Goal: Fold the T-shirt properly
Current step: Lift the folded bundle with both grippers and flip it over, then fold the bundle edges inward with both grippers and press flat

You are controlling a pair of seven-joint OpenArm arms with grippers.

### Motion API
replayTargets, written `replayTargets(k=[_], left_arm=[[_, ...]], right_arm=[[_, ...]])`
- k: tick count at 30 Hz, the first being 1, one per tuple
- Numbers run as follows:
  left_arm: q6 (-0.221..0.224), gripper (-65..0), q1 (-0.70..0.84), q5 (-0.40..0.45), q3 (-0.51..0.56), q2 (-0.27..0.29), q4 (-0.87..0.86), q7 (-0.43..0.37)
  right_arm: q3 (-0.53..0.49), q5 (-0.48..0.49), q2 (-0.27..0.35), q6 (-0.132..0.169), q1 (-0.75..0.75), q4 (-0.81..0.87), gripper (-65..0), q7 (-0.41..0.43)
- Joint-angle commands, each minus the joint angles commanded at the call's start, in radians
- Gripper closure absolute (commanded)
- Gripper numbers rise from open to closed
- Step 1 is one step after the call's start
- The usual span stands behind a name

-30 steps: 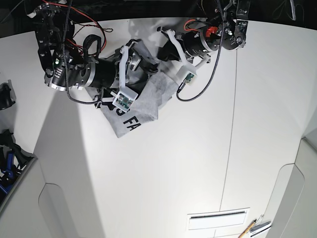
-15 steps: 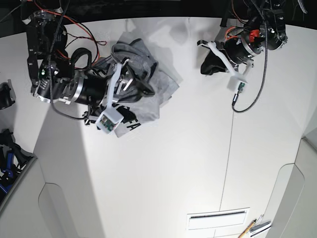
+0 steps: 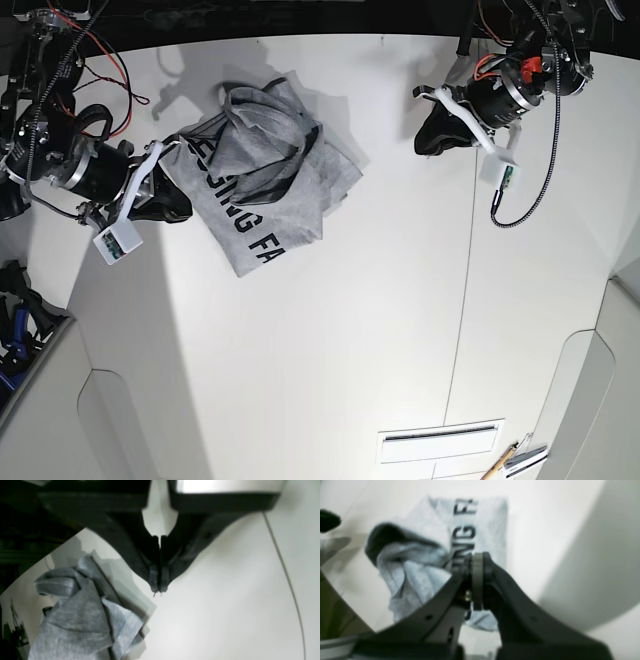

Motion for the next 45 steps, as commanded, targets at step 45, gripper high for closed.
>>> replayTargets(k=[45], left_arm=[[0.0, 0.0, 0.003, -0.016, 0.0, -0.025, 0.128, 0.0]], right_arm=[[-0.344, 0.196, -0.105, 0.02, -0.077, -0.155, 0.0, -0.11]])
